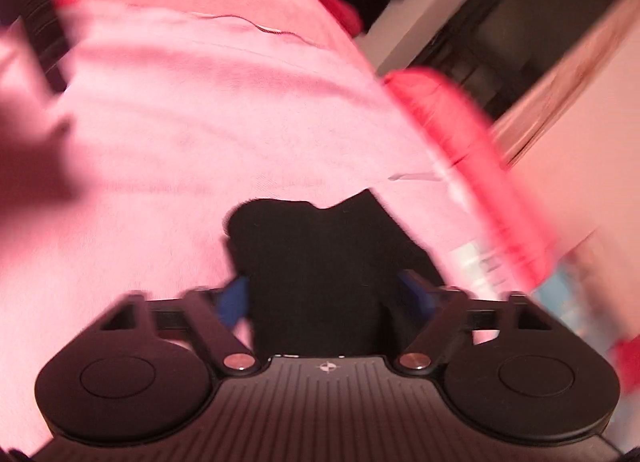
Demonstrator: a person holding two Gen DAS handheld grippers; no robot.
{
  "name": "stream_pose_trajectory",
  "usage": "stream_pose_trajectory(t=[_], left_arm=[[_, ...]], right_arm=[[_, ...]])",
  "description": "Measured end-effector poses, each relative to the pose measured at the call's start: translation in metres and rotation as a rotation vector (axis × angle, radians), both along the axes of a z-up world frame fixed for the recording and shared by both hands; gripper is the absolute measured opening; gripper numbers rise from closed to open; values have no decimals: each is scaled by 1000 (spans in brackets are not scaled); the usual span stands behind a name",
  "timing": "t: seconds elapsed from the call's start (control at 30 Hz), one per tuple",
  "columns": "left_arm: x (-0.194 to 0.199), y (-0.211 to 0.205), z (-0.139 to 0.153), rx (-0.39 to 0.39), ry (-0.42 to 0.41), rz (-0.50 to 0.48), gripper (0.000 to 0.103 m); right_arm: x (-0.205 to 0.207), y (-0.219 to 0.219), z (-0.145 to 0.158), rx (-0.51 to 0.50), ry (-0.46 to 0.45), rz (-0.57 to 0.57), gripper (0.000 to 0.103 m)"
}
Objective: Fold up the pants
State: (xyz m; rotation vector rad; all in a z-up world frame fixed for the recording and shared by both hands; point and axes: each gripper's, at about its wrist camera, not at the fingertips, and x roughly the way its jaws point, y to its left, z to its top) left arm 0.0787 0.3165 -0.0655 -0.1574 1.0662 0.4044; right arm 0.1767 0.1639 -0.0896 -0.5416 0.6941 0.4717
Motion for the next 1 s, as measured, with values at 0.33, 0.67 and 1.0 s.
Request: stream_pose_trajectory(t=[0.33,0.67,1.0], left_arm=[[1,-176,-1,-161,-109,-474,103],[44,-289,-18,-188,1,-575,103],[9,-299,17,-293,-39,-865,103]], right_arm=[[12,-144,96,630,187,-257,22],[-41,-298,127,803,89,-406,19],[-113,-477,37,675,120,-1009,36]])
